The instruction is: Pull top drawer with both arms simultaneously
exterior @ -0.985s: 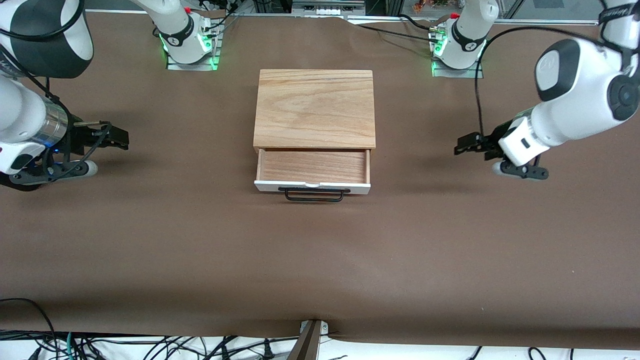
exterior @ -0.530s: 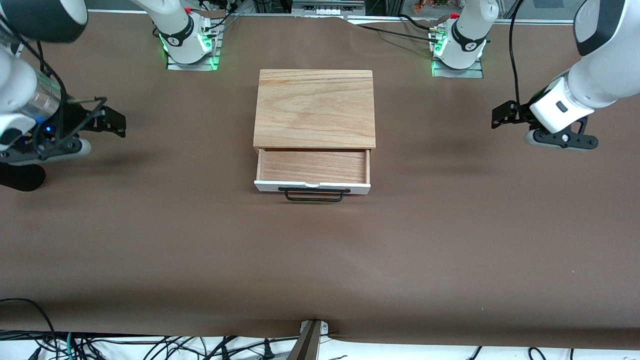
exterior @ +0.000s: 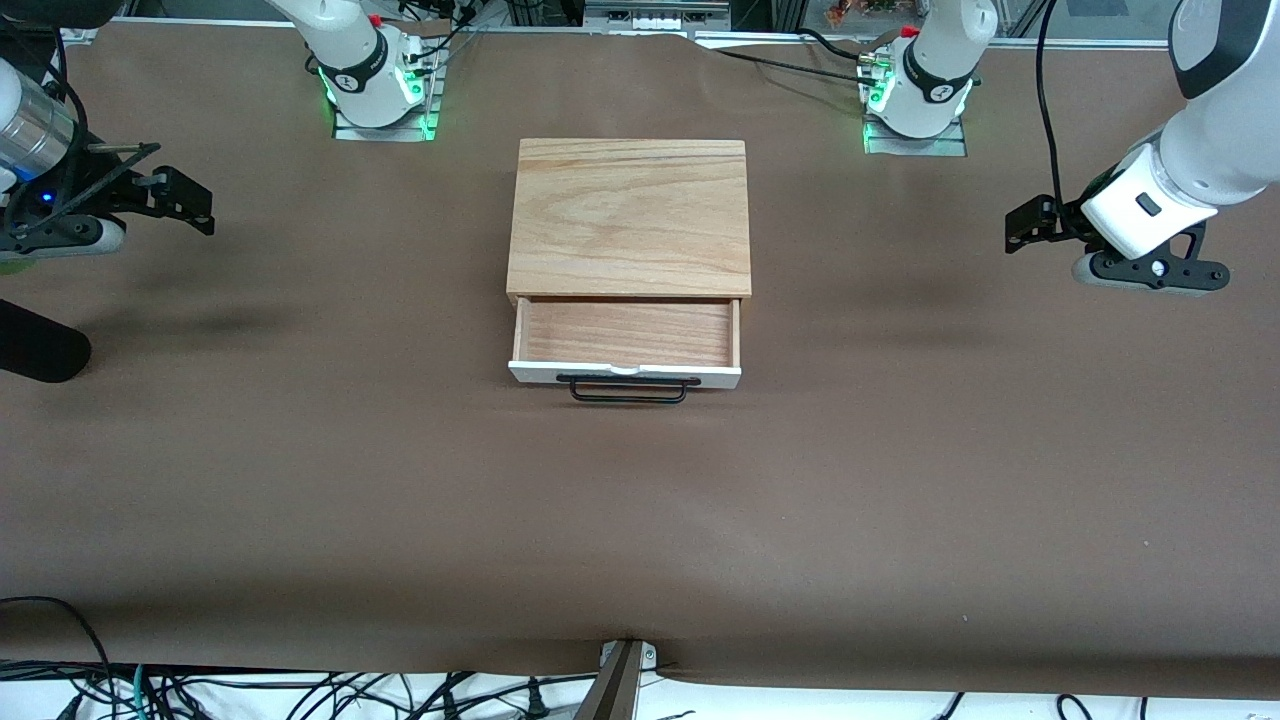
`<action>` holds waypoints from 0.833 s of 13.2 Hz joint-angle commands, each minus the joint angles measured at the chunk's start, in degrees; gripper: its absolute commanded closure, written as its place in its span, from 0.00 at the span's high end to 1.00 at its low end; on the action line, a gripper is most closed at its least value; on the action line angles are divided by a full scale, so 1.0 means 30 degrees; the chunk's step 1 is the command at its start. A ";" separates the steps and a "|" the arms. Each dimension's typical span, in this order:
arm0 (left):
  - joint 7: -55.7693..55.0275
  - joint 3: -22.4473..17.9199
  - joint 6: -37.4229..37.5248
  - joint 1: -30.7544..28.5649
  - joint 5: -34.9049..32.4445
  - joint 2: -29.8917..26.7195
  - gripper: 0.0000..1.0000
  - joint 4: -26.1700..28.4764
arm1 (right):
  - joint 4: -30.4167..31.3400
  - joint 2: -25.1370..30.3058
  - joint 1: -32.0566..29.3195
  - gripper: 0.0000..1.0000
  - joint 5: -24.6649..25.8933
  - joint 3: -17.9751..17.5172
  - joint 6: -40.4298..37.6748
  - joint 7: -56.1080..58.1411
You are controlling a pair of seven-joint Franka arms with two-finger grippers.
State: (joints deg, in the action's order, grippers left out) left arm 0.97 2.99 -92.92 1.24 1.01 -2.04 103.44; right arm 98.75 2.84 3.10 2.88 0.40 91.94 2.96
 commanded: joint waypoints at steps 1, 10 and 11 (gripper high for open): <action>-0.0409 0.0291 0.0475 -0.0325 -0.0571 -0.0083 1.00 -0.0379 | 0.0072 0.0049 -0.0213 1.00 -0.0050 -0.0016 0.0292 0.0155; -0.0877 0.0147 0.0445 0.0519 -0.0979 -0.0054 1.00 -0.0994 | 0.0042 -0.0040 -0.0213 1.00 -0.0050 0.0160 0.0292 0.0155; -0.0909 -0.0174 0.0445 0.0843 -0.1097 -0.0054 1.00 -0.0994 | 0.0042 -0.0040 -0.0213 1.00 -0.0050 0.0160 0.0292 0.0155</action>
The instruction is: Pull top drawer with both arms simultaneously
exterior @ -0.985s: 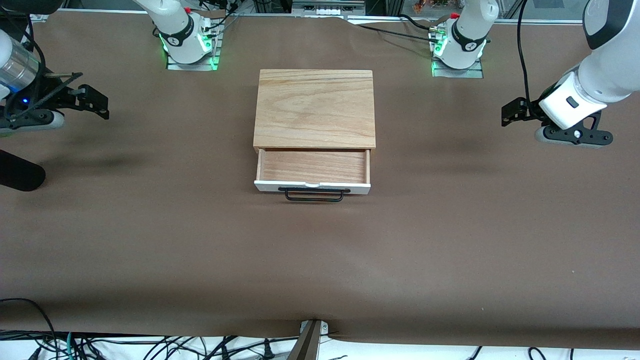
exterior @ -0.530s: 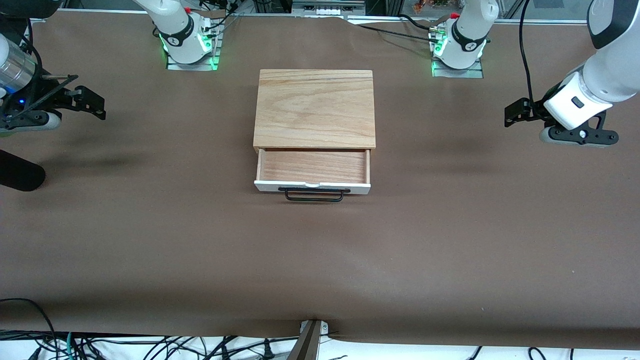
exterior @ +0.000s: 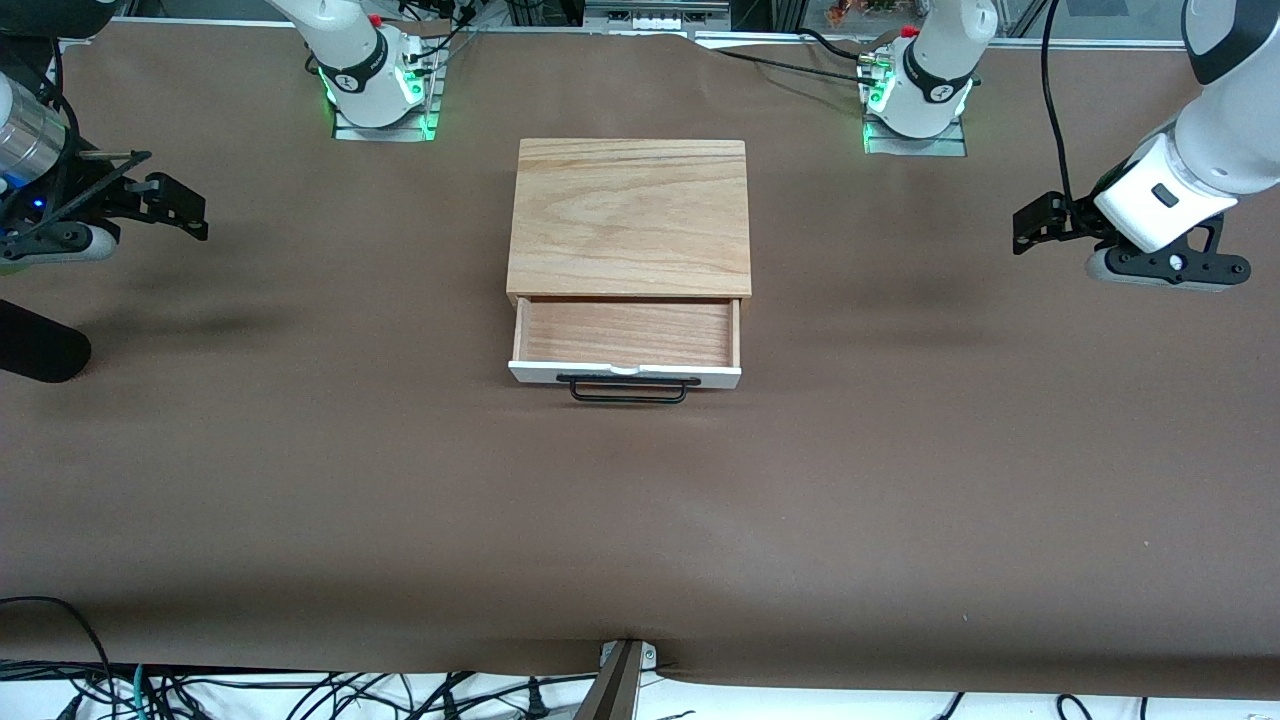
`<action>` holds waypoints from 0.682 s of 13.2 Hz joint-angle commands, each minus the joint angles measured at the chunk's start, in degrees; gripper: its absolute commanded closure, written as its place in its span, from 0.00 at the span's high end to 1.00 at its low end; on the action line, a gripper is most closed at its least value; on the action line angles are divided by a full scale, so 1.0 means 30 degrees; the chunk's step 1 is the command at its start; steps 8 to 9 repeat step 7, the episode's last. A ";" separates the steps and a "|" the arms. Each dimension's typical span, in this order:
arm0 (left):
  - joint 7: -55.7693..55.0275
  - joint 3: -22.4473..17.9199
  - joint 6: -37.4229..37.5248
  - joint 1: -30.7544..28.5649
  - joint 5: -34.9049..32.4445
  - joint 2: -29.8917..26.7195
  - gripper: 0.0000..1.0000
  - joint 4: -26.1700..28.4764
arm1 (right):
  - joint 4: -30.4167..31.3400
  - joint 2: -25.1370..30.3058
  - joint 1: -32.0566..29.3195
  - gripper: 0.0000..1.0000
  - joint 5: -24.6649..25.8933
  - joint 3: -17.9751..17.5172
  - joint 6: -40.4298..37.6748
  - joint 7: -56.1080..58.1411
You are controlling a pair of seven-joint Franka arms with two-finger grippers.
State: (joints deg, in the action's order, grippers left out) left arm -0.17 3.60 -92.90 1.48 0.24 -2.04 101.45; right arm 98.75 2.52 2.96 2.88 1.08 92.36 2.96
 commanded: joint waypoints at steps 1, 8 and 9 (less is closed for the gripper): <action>-0.0560 -0.0467 0.0470 0.0852 -0.0841 -0.0081 1.00 -0.0332 | 0.0041 0.0069 -0.0166 1.00 -0.0079 -0.0095 0.0150 0.0126; -0.0501 -0.0673 0.0470 0.1058 -0.0841 0.0006 1.00 -0.0361 | 0.0100 0.0069 -0.0166 1.00 -0.1134 0.0344 0.0092 0.0155; -0.0501 -0.0673 0.0470 0.1058 -0.0841 0.0006 1.00 -0.0361 | 0.0100 0.0069 -0.0166 1.00 -0.1134 0.0344 0.0092 0.0155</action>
